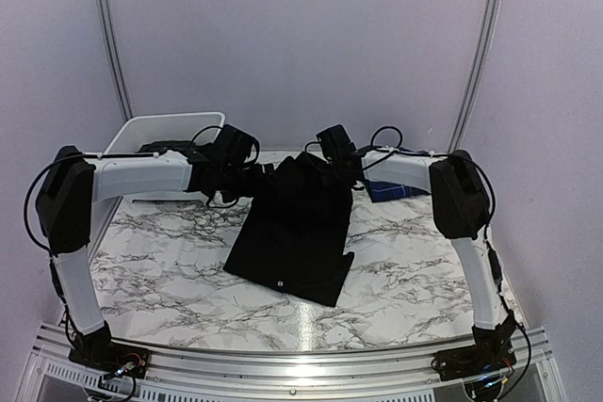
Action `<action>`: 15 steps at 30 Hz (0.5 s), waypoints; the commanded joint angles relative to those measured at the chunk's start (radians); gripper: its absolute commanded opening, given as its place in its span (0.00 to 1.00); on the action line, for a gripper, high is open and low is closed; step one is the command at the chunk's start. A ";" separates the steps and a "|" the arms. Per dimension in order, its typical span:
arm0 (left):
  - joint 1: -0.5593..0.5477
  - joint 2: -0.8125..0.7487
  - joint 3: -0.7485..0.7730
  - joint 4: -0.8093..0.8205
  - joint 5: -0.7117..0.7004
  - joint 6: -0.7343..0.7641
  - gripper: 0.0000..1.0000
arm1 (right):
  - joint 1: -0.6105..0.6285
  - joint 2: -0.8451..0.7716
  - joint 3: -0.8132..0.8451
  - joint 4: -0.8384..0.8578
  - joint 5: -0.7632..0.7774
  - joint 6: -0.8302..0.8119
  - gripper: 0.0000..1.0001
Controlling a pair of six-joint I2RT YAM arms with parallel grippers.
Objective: Fold and stack the long sleeve shirts
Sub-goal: Flatten out the crumpled shirt at the center of the board.
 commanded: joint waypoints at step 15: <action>0.232 -0.079 -0.189 0.009 -0.147 0.043 0.69 | -0.022 -0.025 0.230 -0.142 -0.163 -0.066 0.66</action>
